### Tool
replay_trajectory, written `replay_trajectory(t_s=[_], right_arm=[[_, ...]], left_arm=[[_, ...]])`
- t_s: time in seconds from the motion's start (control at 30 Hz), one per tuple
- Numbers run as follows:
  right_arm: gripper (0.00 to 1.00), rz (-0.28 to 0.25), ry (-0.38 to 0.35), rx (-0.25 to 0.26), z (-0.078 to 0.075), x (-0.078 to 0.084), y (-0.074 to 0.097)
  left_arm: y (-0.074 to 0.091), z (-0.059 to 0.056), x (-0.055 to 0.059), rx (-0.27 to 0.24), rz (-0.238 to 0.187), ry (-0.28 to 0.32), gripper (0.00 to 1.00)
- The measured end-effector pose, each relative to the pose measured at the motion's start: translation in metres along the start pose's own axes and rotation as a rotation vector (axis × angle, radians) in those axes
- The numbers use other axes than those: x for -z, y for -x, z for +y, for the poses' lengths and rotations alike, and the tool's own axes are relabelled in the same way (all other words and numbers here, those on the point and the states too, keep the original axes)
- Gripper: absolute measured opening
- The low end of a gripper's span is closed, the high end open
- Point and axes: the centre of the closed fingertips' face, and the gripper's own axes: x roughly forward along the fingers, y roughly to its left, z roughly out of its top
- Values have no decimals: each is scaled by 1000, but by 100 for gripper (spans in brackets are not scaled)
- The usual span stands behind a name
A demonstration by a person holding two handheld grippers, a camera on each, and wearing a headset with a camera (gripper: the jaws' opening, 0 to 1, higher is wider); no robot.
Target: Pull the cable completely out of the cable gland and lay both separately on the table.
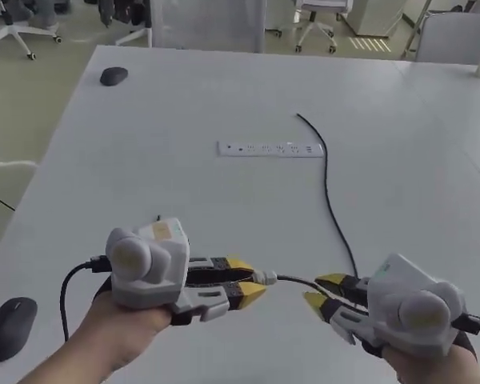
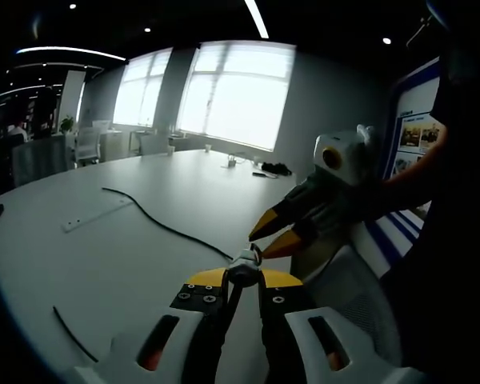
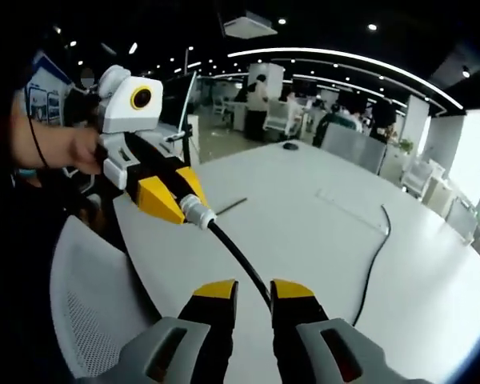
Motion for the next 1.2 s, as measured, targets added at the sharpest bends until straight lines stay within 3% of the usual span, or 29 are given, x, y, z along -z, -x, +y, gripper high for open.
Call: replay_trajectory(t_s=[0.17,0.23,0.3,0.4,0.53,0.63,0.97,1.2], right_arm=[[11,-48,40,-1,7,-22,3],[12,-44,70,-11,12,-26,2],[12,-38,142,-22,17,-31,-1],[11,0,261,-4,20,-30,-6],[9,-3,270,-17,28,-33,-9],[6,16,316,-9,28,-29,-12],[2,12,290,-15,26,-25,-11],[2,13,234,-28,25,-21,-11]], left_arm=[[1,0,0,-5,5,3,15],[1,0,-1,-5,2,5,15],[0,-1,-1,-5,2,5,15],[-1,-2,-1,-4,8,0,15],[-4,-5,0,-3,11,-1,15],[-5,-6,1,1,12,-4,15],[-8,-9,1,0,16,-7,15],[-9,-10,3,1,22,-16,15]])
